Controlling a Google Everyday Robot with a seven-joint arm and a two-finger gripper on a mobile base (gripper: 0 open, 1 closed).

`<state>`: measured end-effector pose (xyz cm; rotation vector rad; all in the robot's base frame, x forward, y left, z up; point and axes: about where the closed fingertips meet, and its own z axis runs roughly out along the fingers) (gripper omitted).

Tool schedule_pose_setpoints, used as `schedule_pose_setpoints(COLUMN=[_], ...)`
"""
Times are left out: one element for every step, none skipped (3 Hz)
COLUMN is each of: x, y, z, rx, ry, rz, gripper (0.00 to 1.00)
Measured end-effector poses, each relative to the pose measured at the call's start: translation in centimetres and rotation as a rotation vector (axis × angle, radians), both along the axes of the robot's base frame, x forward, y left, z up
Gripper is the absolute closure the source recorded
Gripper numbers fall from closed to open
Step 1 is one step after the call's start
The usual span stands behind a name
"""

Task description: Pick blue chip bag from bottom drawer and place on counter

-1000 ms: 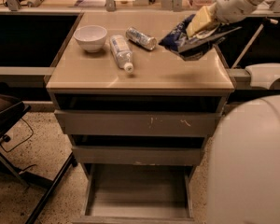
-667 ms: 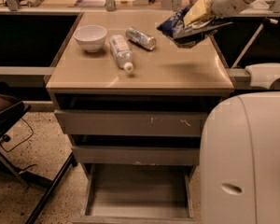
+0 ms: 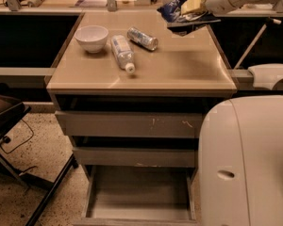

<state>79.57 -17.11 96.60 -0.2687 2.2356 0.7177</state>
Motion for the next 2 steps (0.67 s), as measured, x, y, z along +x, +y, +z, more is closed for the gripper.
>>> schedule_pose_setpoints(x=[0.5,-0.9], y=[-2.2,-5.0], z=[-4.6,-10.7], rx=[-0.024,-0.062], ry=[0.015,0.083], rz=[-0.029,-0.067], gripper=[1.0,1.0])
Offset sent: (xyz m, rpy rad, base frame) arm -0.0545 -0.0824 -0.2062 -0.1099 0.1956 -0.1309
